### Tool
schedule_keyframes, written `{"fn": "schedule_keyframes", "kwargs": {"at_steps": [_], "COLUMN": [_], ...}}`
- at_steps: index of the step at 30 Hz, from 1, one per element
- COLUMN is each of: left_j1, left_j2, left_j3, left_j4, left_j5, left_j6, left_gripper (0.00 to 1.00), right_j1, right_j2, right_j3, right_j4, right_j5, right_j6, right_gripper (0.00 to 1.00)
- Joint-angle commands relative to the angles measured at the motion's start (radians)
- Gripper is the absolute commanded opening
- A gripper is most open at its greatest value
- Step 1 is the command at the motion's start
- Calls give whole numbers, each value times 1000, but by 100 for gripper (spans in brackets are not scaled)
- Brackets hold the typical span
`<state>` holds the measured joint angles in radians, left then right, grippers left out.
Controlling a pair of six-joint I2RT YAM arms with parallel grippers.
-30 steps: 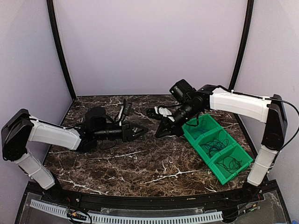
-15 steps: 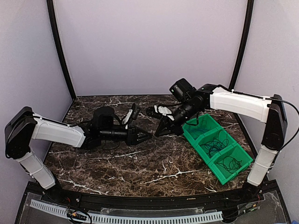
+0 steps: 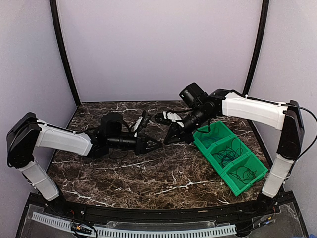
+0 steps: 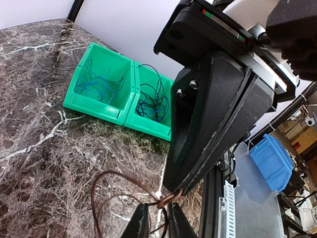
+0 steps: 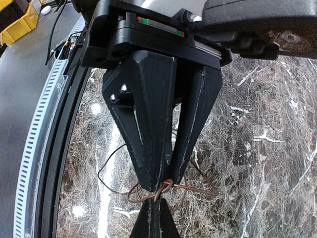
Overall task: Untangle the cables
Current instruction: Untie the untangled cable.
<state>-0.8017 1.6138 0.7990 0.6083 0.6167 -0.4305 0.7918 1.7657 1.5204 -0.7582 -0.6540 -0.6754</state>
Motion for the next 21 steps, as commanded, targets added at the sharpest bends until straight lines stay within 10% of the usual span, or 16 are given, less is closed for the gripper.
{"fn": "schedule_keyframes", "kwargs": {"at_steps": [1,21], "left_j1": [-4,28], "left_j2": [3,-43], "left_j3": [31,-3], "left_j4": [53,85], "left_j5": [27,97], "left_j6": [-13,-54], "left_gripper": [15,24], "right_j1": [-3,-3], "right_j2": [9,-1], "right_j3": [26,7], "right_j4": [14,17], "right_j5": [-4,11], "right_j6": [5,-3], "right_gripper": [0,0]}}
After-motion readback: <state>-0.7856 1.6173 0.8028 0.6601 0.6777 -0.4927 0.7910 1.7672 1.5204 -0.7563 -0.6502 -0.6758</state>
